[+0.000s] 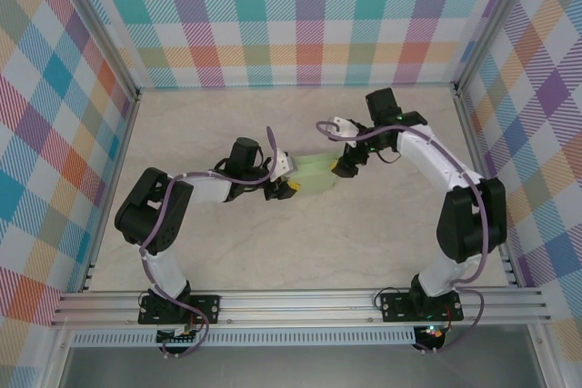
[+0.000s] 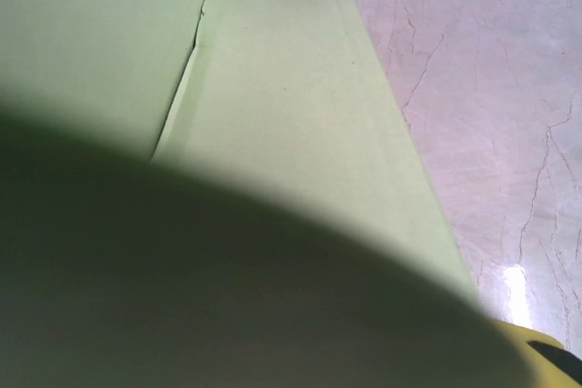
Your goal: Fold the paper box
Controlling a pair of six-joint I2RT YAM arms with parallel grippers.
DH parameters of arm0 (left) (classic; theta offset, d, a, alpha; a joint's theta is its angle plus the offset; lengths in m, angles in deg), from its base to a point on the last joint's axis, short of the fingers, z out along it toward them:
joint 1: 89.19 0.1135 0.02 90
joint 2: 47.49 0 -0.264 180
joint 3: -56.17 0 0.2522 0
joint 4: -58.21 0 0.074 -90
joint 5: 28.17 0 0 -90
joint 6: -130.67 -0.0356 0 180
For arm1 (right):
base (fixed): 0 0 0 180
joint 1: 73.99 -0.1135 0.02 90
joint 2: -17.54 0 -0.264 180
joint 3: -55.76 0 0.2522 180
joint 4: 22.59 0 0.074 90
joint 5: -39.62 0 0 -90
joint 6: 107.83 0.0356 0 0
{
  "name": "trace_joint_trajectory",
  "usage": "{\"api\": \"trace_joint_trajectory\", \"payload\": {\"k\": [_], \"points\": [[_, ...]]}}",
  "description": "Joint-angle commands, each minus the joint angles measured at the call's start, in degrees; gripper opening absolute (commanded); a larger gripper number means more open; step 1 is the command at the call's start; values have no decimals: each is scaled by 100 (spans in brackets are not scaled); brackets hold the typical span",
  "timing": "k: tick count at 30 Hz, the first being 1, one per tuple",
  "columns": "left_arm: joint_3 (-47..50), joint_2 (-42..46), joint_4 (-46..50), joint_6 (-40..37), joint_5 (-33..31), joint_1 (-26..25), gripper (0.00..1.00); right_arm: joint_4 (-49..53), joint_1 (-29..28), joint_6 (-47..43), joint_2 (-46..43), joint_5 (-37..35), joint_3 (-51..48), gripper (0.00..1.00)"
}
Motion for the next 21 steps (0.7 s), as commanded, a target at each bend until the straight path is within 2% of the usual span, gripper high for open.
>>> {"api": "trace_joint_trajectory", "payload": {"k": [1, 6, 9, 11, 13, 17, 21], "points": [[27, 2, 255, -179, 170, 82, 49, 743, -160, -1334, 389, -221, 312, 95], [-124, -100, 398, -268, 232, 104, 49, 518, -468, -1645, 640, -614, 300, 94], [-185, -163, 408, -307, 294, 102, 49, 434, -832, -1823, 838, -1213, 294, 92], [-223, -200, 418, -329, 306, 109, 49, 334, -926, -1751, 917, -1234, 295, 89], [-270, -234, 434, -326, 304, 116, 50, 357, -988, -1733, 977, -1264, 335, 83], [-249, -221, 400, -300, 424, 164, 52, 189, -1020, -1677, 957, -1536, 254, 63], [-63, -184, -344, 402, 695, 377, 58, -37, -1017, -1645, 912, -2008, 54, 56]]}}
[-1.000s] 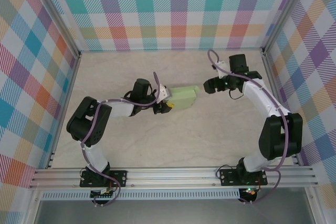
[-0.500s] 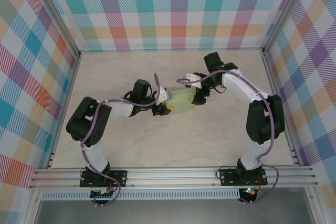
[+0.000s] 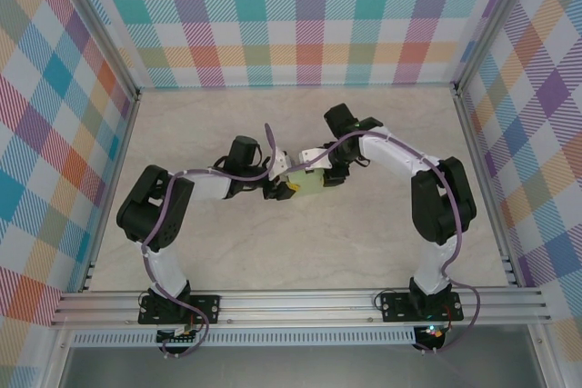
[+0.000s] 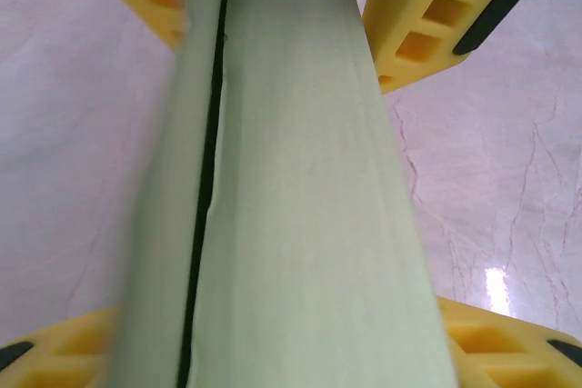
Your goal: Fold the paper box
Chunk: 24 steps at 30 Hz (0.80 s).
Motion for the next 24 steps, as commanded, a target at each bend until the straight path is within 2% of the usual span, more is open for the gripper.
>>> {"api": "trace_joint_trajectory", "payload": {"k": [1, 8, 13, 16, 21, 24], "points": [[78, 1, -384, 382, 337, 208, 60, -127, 36, 42, -51, -304, -104, 54], [375, 630, -152, 373, 244, 273, 67, 103, 19, 766, 10, -218, 118, 51], [861, 1057, -989, 1031, 12, 460, 68, 343, 10, 1043, 136, -395, 274, 52], [760, 1067, -864, 942, -65, 472, 68, 506, 10, 1224, 247, -327, 415, 57], [598, 1026, -749, 722, -234, 514, 69, 752, 11, 1350, 425, -344, 703, 57], [493, 1113, -838, 1350, -434, 559, 70, 858, 17, 1526, 525, -389, 894, 57]]}}
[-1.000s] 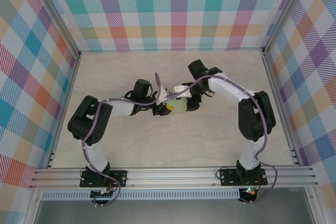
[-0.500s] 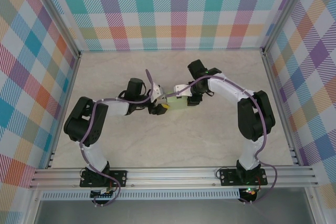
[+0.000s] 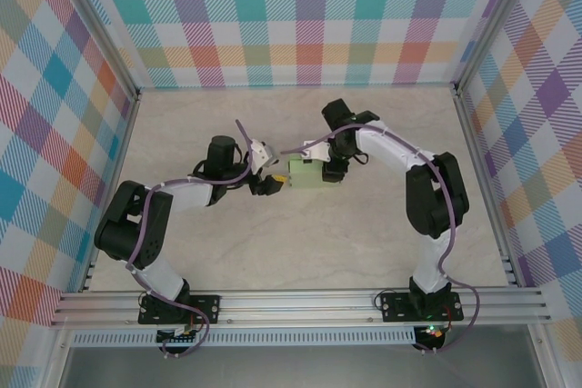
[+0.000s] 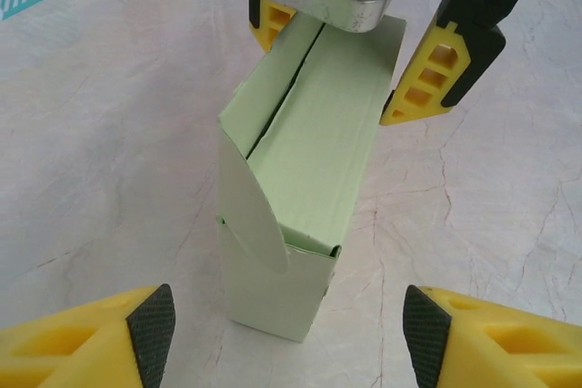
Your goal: Fold the paper box
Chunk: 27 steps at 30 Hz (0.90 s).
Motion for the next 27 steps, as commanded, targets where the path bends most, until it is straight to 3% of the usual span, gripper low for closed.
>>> {"api": "trace_joint_trajectory", "payload": {"k": [1, 6, 10, 16, 20, 27], "points": [[-323, 186, -196, 836, -307, 105, 70, 322, 21, 376, 138, 32, 291, 57], [-327, 454, -692, 3518, -1044, 118, 71, 445, 40, 802, 326, 99, 572, 57], [-738, 457, 188, 5252, -1574, 59, 74, 418, 47, 1191, 442, 109, 724, 56], [-1804, 13, 1741, 5929, -1073, -5, 76, 463, 93, 1724, 560, 285, 932, 54], [-2066, -467, 1675, 6086, -552, -5, 70, 552, 112, 1781, 641, 398, 980, 53], [-2197, -1024, 1305, 6381, -426, 54, 65, 607, 201, 1917, 686, 494, 1028, 53]]}}
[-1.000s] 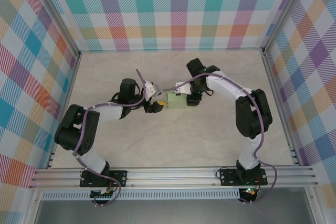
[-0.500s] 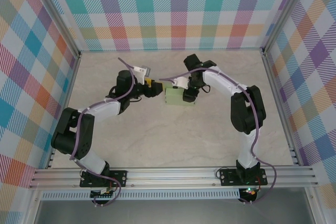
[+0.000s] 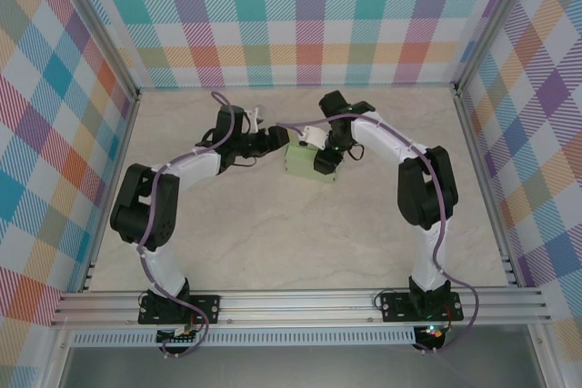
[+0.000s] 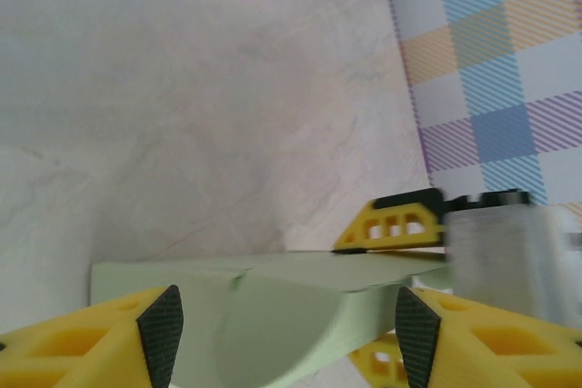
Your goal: Fold the paper box
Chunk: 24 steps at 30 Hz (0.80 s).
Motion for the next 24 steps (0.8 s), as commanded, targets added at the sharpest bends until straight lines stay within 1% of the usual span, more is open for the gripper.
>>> {"api": "trace_joint_trajectory", "payload": {"k": [1, 3, 5, 7, 11, 14, 16, 19, 21, 24], "points": [[-130, -110, -129, 287, 275, 45, 65, 223, 70, 156, 129, 297, 174, 52], [-190, -164, -327, 376, 505, 56, 64, 237, 86, 160, 131, 332, 188, 52], [-304, -197, -391, 415, 770, 55, 61, 233, 104, 180, 139, 393, 200, 52], [-367, -182, -353, 399, 876, 55, 58, 233, 125, 216, 155, 468, 233, 52], [-399, -111, -219, 265, 987, 62, 56, 250, 158, 200, 179, 582, 270, 53], [-529, -8, 406, -303, 812, 57, 57, 302, 154, 152, 218, 605, 297, 53], [-638, 39, 893, -807, 591, 55, 62, 323, 154, 132, 233, 600, 306, 53], [-786, -13, 1388, -1328, 523, 63, 67, 334, 157, 108, 245, 608, 306, 53], [-831, -77, 1525, -1440, 497, 87, 68, 375, 158, 57, 251, 575, 305, 53], [-706, -56, 1291, -1269, 405, 189, 69, 516, 158, -69, 258, 469, 307, 53]]}}
